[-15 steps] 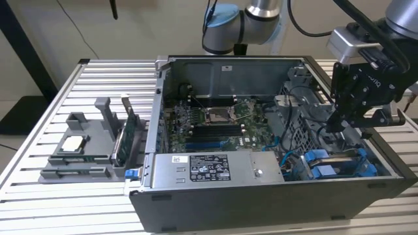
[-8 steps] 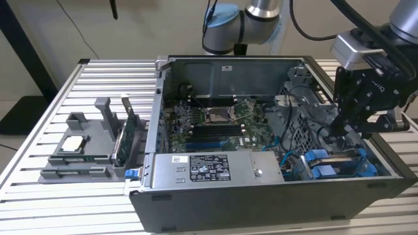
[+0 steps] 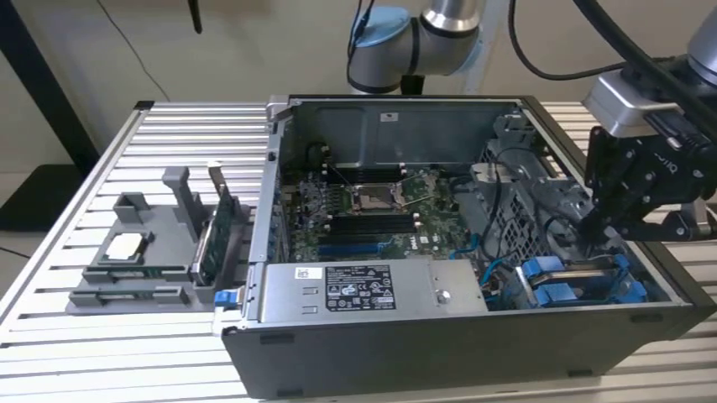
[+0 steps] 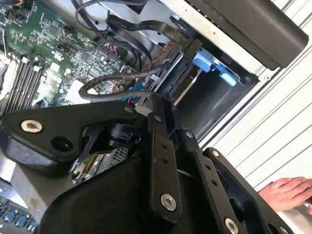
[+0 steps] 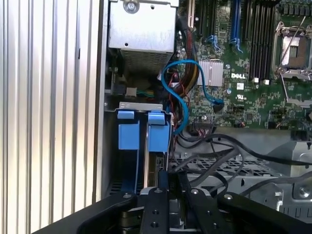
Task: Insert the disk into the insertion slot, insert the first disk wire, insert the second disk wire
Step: 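Insert the first disk wire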
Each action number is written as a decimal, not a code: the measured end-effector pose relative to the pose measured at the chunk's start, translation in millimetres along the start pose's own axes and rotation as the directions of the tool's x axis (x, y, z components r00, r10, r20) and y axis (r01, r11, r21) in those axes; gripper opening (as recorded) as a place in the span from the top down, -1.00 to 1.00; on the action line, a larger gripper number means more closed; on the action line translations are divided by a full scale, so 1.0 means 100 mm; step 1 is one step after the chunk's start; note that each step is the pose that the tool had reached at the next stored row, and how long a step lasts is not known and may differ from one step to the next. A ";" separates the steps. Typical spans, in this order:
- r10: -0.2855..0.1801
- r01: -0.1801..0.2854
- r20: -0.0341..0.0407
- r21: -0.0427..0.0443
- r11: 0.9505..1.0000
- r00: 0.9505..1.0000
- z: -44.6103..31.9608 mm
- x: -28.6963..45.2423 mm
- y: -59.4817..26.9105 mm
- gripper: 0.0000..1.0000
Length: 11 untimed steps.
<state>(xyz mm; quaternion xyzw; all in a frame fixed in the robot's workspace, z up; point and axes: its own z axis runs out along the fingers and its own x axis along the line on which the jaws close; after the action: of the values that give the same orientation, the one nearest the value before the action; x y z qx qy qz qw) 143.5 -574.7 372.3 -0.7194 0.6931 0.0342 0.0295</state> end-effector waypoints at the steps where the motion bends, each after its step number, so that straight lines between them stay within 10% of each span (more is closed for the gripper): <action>1: 0.000 0.000 0.000 0.000 1.000 1.000 0.007 0.007 -0.020 0.62; 11: 0.002 -0.002 -0.009 -0.001 1.000 1.000 0.098 0.040 -0.174 0.62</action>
<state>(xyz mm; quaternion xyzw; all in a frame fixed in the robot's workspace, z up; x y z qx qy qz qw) 161.0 -577.1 362.2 -0.7189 0.6939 0.0313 0.0257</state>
